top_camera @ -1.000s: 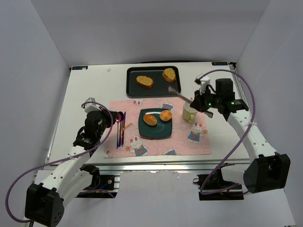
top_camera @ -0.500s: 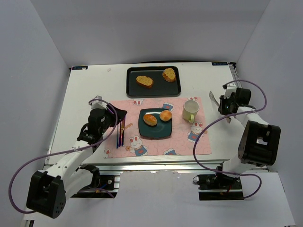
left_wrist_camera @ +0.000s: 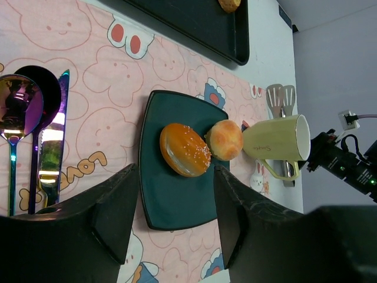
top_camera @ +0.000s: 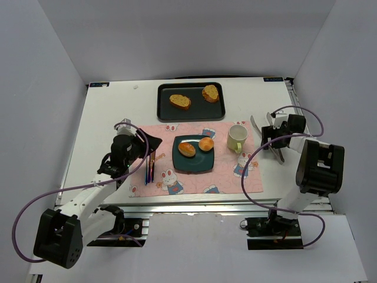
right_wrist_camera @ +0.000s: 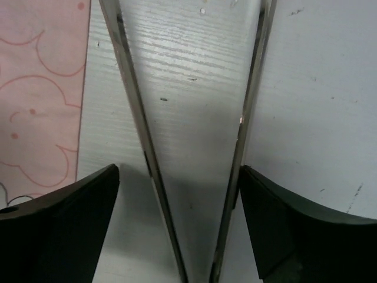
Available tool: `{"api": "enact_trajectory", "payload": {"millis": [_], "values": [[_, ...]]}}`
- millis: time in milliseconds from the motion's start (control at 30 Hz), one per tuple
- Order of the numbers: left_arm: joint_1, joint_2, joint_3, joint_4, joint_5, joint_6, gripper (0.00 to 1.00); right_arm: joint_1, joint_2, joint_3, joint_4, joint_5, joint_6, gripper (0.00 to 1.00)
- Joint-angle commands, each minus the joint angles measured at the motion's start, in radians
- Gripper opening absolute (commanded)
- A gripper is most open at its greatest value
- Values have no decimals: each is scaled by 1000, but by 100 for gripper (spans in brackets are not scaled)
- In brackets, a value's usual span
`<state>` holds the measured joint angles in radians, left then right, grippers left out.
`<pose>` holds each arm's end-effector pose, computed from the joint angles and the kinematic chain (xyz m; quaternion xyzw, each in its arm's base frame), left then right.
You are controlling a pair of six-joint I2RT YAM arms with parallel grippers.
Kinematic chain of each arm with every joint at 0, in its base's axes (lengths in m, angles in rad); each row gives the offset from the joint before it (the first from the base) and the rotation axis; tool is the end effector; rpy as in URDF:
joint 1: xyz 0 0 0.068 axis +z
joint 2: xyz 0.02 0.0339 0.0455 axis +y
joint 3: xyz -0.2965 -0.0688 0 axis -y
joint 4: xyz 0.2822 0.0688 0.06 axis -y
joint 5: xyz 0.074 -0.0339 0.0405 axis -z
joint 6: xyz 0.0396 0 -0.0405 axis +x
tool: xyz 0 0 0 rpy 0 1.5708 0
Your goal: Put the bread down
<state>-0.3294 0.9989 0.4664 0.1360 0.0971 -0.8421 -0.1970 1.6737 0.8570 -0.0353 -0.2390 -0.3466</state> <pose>0.2237 -0.0805 0.2274 -0.1848 0.8112 -0.3396 0.4388 0.3563 -0.0616 0.1592 -0.1113 0.9237 0.0138 0.3663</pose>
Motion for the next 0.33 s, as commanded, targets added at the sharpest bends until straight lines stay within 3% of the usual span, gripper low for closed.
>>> {"api": "enact_trajectory", "payload": {"millis": [0, 100, 200, 233, 300], "values": [[-5, -26, 0, 7, 23, 14, 63, -5, -63, 31, -67, -37, -22, 89], [-7, -48, -2, -12, 24, 20, 62, -1, -153, 109, -144, -42, 12, 89], [-8, -68, -8, -10, 38, 24, 41, 31, -222, 241, -219, -11, 89, 90], [-8, -68, -9, -4, 49, 23, 19, 39, -230, 304, -247, -19, 89, 89], [-11, -62, -12, 20, 75, 21, 5, 57, -258, 347, -253, -80, 95, 89]]}}
